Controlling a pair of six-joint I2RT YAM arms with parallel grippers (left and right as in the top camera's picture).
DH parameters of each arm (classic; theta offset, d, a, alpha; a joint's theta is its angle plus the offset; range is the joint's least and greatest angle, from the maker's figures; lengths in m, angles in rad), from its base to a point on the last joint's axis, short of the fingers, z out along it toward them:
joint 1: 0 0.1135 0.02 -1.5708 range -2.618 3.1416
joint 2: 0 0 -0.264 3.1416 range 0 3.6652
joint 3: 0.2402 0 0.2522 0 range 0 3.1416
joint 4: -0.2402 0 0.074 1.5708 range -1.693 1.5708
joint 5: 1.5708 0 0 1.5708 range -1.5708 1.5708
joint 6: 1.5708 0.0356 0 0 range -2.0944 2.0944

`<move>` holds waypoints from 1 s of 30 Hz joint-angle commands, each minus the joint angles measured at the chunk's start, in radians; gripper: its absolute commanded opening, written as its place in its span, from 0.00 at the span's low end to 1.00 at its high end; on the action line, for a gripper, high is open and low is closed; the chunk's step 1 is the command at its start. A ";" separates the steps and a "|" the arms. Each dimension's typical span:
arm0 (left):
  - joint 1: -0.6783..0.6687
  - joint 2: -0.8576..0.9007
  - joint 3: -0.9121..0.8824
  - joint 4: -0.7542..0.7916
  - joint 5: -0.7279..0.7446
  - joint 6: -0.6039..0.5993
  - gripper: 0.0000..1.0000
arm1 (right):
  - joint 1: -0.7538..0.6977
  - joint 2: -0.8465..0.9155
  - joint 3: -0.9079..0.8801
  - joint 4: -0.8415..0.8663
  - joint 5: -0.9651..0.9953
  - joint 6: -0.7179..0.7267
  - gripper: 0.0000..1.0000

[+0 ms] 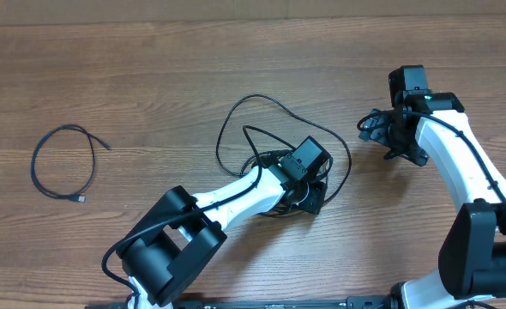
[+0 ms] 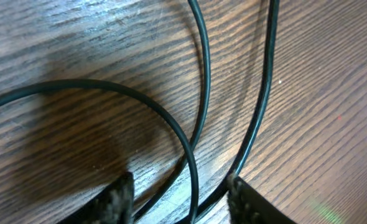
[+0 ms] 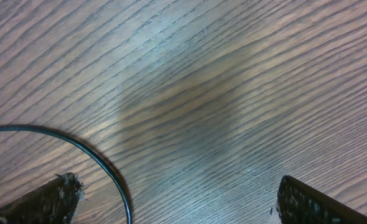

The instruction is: Untangle cables

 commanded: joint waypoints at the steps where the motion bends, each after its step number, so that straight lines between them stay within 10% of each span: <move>1: -0.003 0.011 0.010 -0.003 0.001 -0.003 0.47 | 0.003 0.005 -0.005 0.001 0.014 0.000 1.00; 30: -0.004 0.011 0.006 -0.041 -0.140 -0.003 0.23 | 0.003 0.005 -0.005 0.001 0.014 0.000 1.00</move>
